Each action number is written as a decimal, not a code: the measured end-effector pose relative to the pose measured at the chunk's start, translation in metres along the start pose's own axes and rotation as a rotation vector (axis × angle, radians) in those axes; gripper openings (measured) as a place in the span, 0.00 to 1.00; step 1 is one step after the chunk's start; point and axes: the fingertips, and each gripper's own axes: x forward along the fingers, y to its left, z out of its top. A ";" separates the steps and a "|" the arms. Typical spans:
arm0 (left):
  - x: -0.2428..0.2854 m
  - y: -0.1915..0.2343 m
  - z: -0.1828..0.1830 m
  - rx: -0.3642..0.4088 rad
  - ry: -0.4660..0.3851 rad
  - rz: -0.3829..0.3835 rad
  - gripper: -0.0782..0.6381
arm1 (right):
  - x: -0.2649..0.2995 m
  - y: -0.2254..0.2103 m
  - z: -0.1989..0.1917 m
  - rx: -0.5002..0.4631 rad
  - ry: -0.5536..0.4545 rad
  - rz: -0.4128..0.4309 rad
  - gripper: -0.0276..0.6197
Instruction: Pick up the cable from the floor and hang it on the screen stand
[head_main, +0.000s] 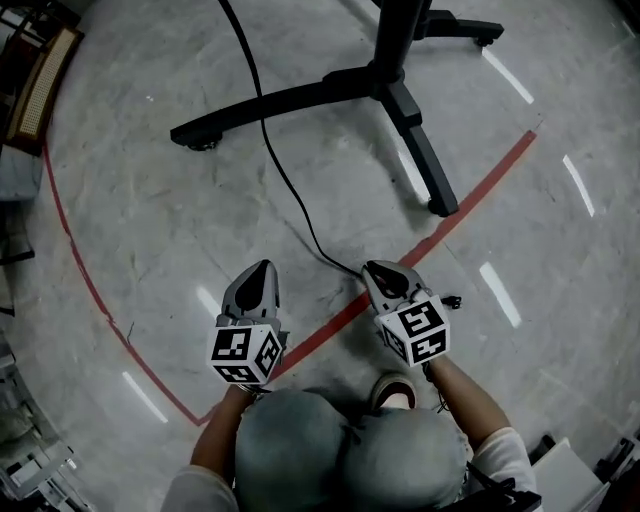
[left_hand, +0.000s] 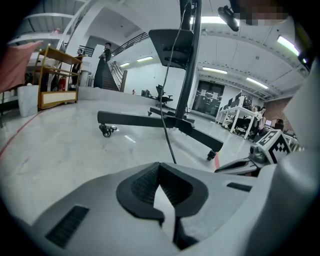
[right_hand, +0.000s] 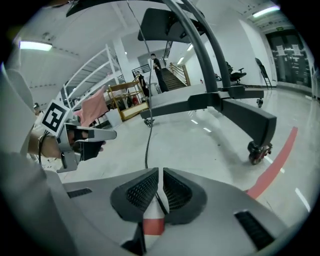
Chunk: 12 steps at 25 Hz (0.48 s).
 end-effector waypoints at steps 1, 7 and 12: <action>0.002 0.000 -0.005 -0.001 0.008 -0.007 0.11 | 0.006 0.002 -0.004 -0.011 0.007 0.006 0.08; -0.002 -0.004 -0.021 0.026 0.052 -0.045 0.11 | 0.025 0.021 -0.014 -0.062 0.051 0.048 0.08; -0.003 -0.003 -0.026 0.052 0.068 -0.068 0.11 | 0.039 0.029 -0.017 -0.092 0.069 0.073 0.12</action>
